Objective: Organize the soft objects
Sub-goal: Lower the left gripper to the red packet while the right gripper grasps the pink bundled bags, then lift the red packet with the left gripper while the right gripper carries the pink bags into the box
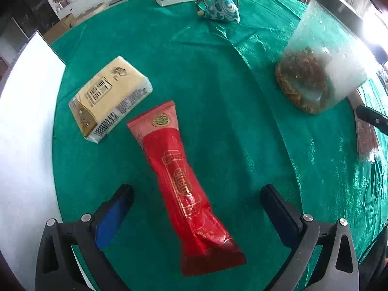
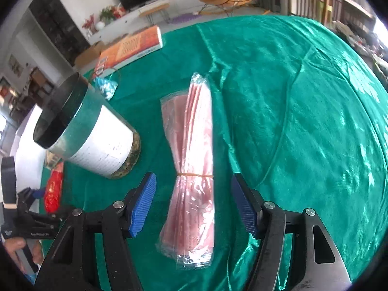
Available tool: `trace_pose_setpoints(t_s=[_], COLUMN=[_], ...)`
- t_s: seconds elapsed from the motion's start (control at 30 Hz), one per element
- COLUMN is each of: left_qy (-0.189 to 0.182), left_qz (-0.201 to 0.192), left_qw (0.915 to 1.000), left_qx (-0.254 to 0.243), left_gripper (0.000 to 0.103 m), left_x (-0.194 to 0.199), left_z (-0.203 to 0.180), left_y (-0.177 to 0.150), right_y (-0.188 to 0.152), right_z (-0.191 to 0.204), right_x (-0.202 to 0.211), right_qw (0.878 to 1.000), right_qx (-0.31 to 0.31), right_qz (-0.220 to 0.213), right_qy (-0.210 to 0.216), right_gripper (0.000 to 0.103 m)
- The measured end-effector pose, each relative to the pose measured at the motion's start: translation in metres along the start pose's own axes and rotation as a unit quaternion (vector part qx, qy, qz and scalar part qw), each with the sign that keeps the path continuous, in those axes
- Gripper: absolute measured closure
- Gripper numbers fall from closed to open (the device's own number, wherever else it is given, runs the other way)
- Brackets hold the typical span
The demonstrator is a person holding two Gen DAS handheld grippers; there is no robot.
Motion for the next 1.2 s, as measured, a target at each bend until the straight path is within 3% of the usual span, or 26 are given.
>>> trace_pose_setpoints(t_s=[0.07, 0.1, 0.13, 0.17, 0.23, 0.33, 0.5, 0.6, 0.7, 0.83, 0.97, 1.0, 1.03, 1.07, 1.1, 1.13, 1.2], left_qy=[0.009, -0.004, -0.023, -0.034, -0.076, -0.112, -0.202, -0.213, -0.177, -0.066, 0.008, 0.016, 0.021, 0.020, 0.015, 0.003, 0.004], left_qz=[-0.030, -0.039, -0.044, -0.043, -0.056, -0.092, -0.131, -0.162, -0.197, -0.221, -0.190, -0.177, -0.159, -0.145, -0.139, -0.143, -0.153], left_qw=[0.9995, 0.9992, 0.9986, 0.9982, 0.9949, 0.9880, 0.9654, 0.9565, 0.9553, 0.9573, 0.9527, 0.9507, 0.9489, 0.9471, 0.9442, 0.9408, 0.9368], left_qx=[0.004, 0.009, 0.015, 0.025, 0.037, 0.053, 0.100, 0.116, 0.131, 0.174, 0.237, 0.254, 0.272, 0.286, 0.298, 0.307, 0.314], left_gripper=[0.002, 0.024, 0.073, 0.078, 0.083, 0.084, 0.084, 0.084, 0.084, 0.083, 0.082, 0.079, 0.070, 0.058, 0.019, 0.002, 0.001], left_x=[0.008, 0.013, 0.016, 0.017, 0.025, 0.051, 0.111, 0.157, 0.196, 0.230, 0.227, 0.220, 0.213, 0.205, 0.200, 0.197, 0.193], left_z=[0.006, 0.008, 0.011, 0.014, 0.018, 0.021, 0.046, 0.076, 0.131, 0.218, 0.293, 0.306, 0.319, 0.333, 0.343, 0.349, 0.355], left_y=[0.003, 0.005, 0.006, 0.007, 0.008, 0.003, -0.015, -0.033, -0.052, -0.090, -0.130, -0.140, -0.148, -0.158, -0.166, -0.171, -0.178], right_y=[-0.001, -0.001, -0.002, -0.001, 0.001, 0.011, 0.030, 0.042, 0.049, 0.045, 0.027, 0.020, 0.013, 0.005, -0.003, -0.009, -0.020], right_z=[0.004, 0.005, 0.003, 0.000, -0.009, -0.010, 0.007, 0.053, 0.129, 0.248, 0.359, 0.382, 0.402, 0.416, 0.425, 0.428, 0.420], right_x=[-0.013, -0.017, -0.017, -0.016, -0.011, 0.016, 0.082, 0.115, 0.139, 0.152, 0.137, 0.129, 0.120, 0.110, 0.102, 0.096, 0.091], right_qw=[1.000, 0.999, 0.999, 0.999, 0.999, 0.998, 0.995, 0.994, 0.989, 0.971, 0.945, 0.940, 0.934, 0.929, 0.926, 0.926, 0.931], right_qx=[0.024, 0.029, 0.026, 0.015, -0.014, -0.016, 0.006, 0.041, 0.085, 0.130, 0.159, 0.163, 0.166, 0.167, 0.166, 0.169, 0.182], right_qz=[0.010, 0.011, 0.007, 0.007, 0.004, -0.030, -0.080, -0.100, -0.118, -0.122, -0.096, -0.085, -0.071, -0.054, -0.043, -0.039, -0.049], right_qy=[-0.014, -0.025, -0.043, -0.049, -0.031, -0.051, -0.055, -0.025, 0.038, 0.161, 0.270, 0.286, 0.307, 0.327, 0.336, 0.336, 0.313], right_gripper=[0.036, 0.044, 0.056, 0.072, 0.074, 0.074, 0.074, 0.074, 0.074, 0.074, 0.072, 0.063, 0.052, 0.022, 0.023, 0.022, 0.022])
Point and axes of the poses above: each gripper's, at about its wrist camera, not at the fingertips, and x roughly against the way its jaws point, z to its left, y to its top, the point moved 4 cm from there along -x, roughly the way its jaws point, and after that the axes turned 11 degrees about x, right-handed, at the moved point
